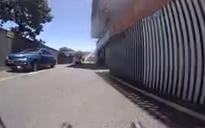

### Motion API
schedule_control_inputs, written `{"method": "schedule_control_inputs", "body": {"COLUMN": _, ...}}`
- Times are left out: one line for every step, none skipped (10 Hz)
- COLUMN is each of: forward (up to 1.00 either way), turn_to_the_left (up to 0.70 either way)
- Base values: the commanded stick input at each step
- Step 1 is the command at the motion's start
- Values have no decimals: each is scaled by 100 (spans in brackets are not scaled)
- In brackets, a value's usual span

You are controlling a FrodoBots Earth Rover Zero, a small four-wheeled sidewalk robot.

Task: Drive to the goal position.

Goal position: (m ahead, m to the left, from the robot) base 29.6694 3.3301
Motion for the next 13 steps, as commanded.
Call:
{"method": "schedule_control_inputs", "body": {"forward": 45, "turn_to_the_left": 0}}
{"method": "schedule_control_inputs", "body": {"forward": 45, "turn_to_the_left": 0}}
{"method": "schedule_control_inputs", "body": {"forward": 45, "turn_to_the_left": 0}}
{"method": "schedule_control_inputs", "body": {"forward": 45, "turn_to_the_left": 0}}
{"method": "schedule_control_inputs", "body": {"forward": 45, "turn_to_the_left": 0}}
{"method": "schedule_control_inputs", "body": {"forward": 45, "turn_to_the_left": 0}}
{"method": "schedule_control_inputs", "body": {"forward": 45, "turn_to_the_left": 0}}
{"method": "schedule_control_inputs", "body": {"forward": 45, "turn_to_the_left": 0}}
{"method": "schedule_control_inputs", "body": {"forward": 45, "turn_to_the_left": 0}}
{"method": "schedule_control_inputs", "body": {"forward": 45, "turn_to_the_left": 0}}
{"method": "schedule_control_inputs", "body": {"forward": 45, "turn_to_the_left": 0}}
{"method": "schedule_control_inputs", "body": {"forward": 45, "turn_to_the_left": 0}}
{"method": "schedule_control_inputs", "body": {"forward": 45, "turn_to_the_left": 0}}
